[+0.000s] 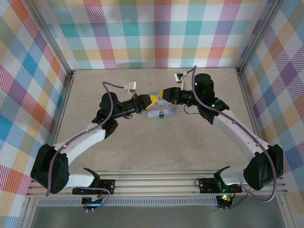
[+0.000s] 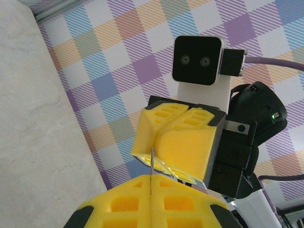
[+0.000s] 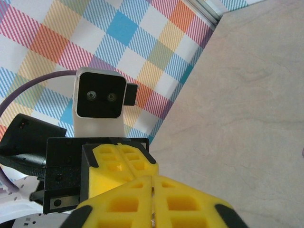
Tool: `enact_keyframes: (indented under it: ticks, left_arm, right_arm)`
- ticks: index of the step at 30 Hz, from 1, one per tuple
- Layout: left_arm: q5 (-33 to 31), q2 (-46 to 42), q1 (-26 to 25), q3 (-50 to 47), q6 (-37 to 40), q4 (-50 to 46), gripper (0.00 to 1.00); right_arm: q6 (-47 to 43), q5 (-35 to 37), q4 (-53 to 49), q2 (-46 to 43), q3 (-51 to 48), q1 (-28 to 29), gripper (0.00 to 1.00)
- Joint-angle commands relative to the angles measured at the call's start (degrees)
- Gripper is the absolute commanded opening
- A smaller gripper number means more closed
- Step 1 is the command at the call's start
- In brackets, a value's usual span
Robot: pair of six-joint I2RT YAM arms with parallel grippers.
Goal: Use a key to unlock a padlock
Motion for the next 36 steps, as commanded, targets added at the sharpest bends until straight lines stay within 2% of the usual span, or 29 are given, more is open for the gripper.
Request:
enact_keyframes:
  ticks: [1, 4, 6, 11, 21, 25, 27, 30, 36]
  left_arm:
    - [0.9, -2.8, -0.4, 0.9, 5.9, -6.0, 0.00]
    - [2.3, -3.4, -0.3, 2.0, 9.7, -10.2, 0.00]
    - [3.4, -3.4, -0.3, 2.7, 11.5, -12.2, 0.00]
    - [5.1, -2.9, 0.0, 3.0, 11.3, -10.8, 0.00]
    - [7.2, -2.6, 0.1, 3.7, 9.5, -6.5, 0.00]
    - [7.7, -2.6, 0.1, 4.0, 9.5, -6.8, 0.00]
    - [7.6, -2.5, 0.1, 3.9, 9.6, -7.2, 0.00]
    - [7.6, -2.3, 0.1, 4.1, 9.6, -7.2, 0.00]
    - [5.8, -2.4, 0.3, 3.9, 8.5, -8.1, 0.00]
  right_arm:
    - [1.8, -1.6, 0.7, -0.6, -0.7, -0.2, 0.21]
    - [3.0, -3.7, 0.8, -0.2, -0.6, -0.5, 0.30]
    - [3.7, -5.6, 0.8, 0.1, -0.5, -0.9, 0.33]
    - [4.6, -9.7, -0.2, 1.0, 0.0, -1.3, 0.36]
    - [3.4, -11.2, -3.4, 1.6, 0.0, -1.4, 0.39]
    - [4.0, -13.7, -2.5, 2.5, 0.4, -1.4, 0.31]
    - [4.4, -14.9, -2.1, 2.9, 0.7, -1.4, 0.22]
    - [4.2, -15.7, -1.9, 3.1, 0.8, -1.4, 0.02]
    - [5.0, -14.0, 0.6, 2.4, -0.3, -1.4, 0.00]
